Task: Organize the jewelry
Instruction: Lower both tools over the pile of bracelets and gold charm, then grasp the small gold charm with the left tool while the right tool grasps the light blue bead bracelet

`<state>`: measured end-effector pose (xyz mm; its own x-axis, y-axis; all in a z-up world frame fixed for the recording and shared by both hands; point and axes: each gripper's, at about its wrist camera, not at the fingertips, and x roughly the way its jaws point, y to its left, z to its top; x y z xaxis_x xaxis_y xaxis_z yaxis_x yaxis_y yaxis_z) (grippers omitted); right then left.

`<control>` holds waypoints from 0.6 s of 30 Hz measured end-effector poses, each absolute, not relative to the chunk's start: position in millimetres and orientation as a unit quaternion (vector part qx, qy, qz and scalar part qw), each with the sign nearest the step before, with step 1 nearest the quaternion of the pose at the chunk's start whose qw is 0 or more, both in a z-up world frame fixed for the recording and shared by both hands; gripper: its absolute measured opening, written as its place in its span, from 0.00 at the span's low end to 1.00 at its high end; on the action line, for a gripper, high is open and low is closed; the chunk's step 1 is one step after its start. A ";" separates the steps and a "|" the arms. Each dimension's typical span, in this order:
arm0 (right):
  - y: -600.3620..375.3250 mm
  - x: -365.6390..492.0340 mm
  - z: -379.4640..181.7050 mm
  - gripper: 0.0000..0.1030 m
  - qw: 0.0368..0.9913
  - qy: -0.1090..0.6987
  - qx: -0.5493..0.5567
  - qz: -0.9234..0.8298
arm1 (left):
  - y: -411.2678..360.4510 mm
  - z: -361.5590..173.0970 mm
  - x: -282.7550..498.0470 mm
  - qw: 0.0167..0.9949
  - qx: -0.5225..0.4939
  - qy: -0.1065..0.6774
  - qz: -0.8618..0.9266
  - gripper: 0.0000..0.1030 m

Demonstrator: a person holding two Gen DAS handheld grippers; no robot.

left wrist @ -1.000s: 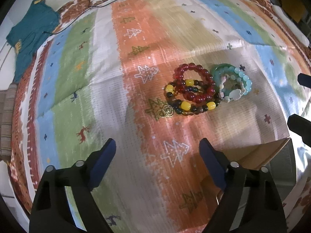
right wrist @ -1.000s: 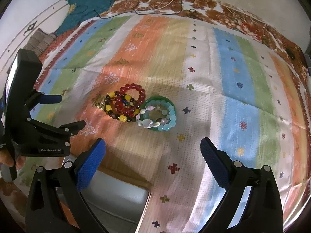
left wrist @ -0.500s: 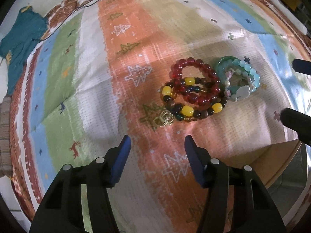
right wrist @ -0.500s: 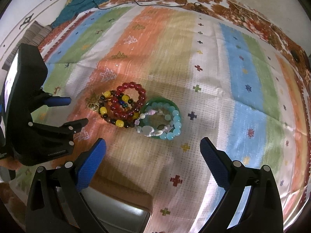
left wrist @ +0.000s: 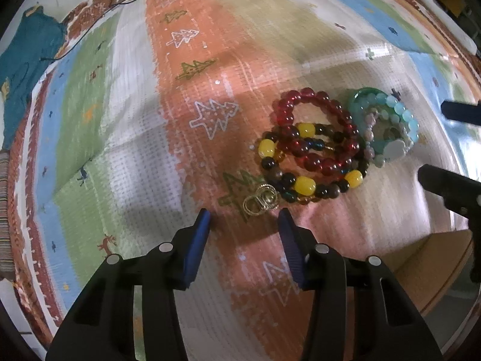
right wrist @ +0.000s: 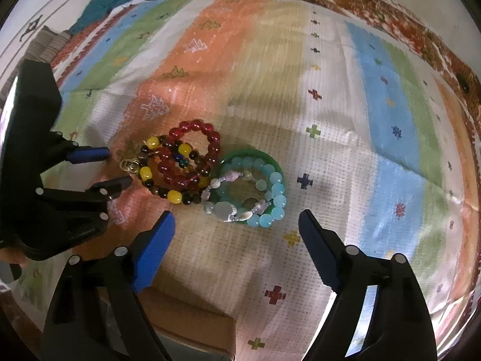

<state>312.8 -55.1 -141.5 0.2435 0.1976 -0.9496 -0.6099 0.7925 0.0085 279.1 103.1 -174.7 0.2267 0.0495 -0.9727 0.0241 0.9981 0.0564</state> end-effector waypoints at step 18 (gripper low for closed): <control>-46.7 331.8 -166.8 0.49 0.741 0.596 -0.174 0.257 | 93.6 -180.6 290.7 0.786 0.054 0.616 -0.007 0.21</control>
